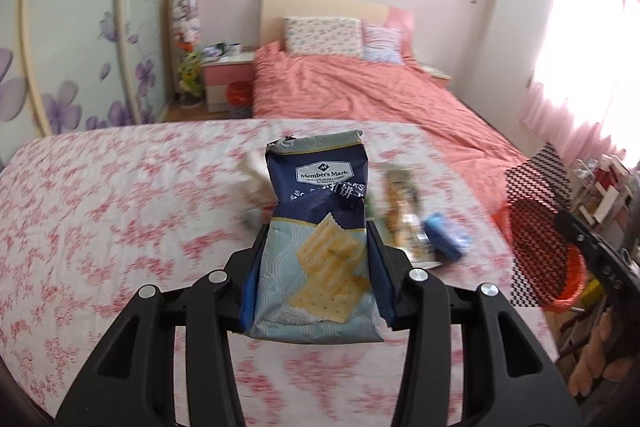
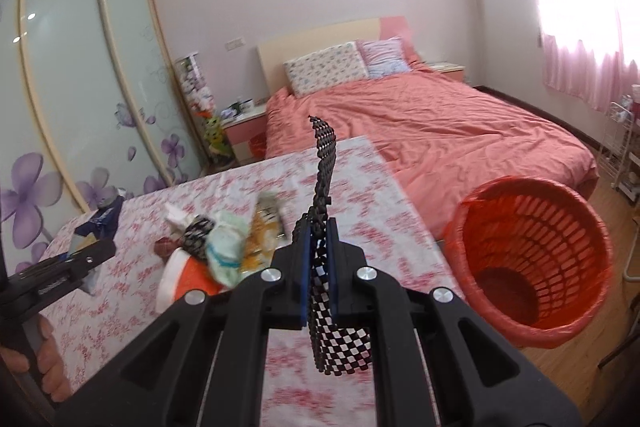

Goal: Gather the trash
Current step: 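Carry both held items over the orange basket and open both tools to drop them, then move both open tools back to the trash pile on the bed, then grasp the orange-and-white paper cup with the left tool while the right tool grasps the blue tissue pack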

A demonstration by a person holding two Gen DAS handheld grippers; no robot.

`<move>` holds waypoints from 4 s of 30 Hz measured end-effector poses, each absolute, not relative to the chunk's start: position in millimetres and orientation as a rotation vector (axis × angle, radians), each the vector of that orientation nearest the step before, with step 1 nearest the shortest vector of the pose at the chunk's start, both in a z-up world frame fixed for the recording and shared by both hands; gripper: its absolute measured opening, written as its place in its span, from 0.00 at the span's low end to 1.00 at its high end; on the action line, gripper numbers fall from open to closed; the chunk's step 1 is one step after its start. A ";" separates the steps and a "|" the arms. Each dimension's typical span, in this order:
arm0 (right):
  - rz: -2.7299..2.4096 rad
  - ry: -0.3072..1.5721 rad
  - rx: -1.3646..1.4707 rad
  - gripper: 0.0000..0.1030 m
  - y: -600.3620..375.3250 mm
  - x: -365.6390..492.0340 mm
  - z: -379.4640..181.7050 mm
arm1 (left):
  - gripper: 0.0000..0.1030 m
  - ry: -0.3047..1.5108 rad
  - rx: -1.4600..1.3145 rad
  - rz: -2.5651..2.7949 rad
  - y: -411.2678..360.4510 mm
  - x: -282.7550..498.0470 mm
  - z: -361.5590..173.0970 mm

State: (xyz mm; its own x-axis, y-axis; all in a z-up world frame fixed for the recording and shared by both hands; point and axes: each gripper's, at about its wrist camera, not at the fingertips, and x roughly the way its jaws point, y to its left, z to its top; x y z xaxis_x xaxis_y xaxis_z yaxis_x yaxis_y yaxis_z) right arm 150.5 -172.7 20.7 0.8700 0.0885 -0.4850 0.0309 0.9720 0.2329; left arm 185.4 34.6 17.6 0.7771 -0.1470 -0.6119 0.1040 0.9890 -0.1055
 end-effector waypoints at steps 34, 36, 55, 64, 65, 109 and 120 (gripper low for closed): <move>-0.261 0.493 0.437 0.08 -399.6 158.1 -23.2 | 0.45 0.798 0.119 -0.689 -271.2 230.4 -33.9; -0.261 0.497 0.446 0.08 -404.3 162.0 -28.3 | 0.45 0.810 0.123 -0.692 -275.0 232.5 -37.1; -0.307 0.527 0.450 0.39 -411.0 158.5 -44.1 | 0.71 0.863 0.158 -0.536 -242.1 225.8 -49.8; -0.218 0.563 0.388 0.40 -354.6 159.0 -34.5 | 0.72 0.850 0.121 -0.398 -166.8 209.5 -41.1; -0.203 0.570 0.379 0.40 -345.4 159.8 -34.0 | 0.72 0.853 0.108 -0.377 -154.8 207.6 -40.6; -0.030 0.864 0.173 0.60 -158.0 266.9 -98.9 | 0.61 0.863 -0.118 -0.110 61.7 191.7 -71.2; -0.031 0.864 0.175 0.60 -158.8 265.2 -99.3 | 0.37 0.829 -0.166 -0.264 45.6 193.4 -72.8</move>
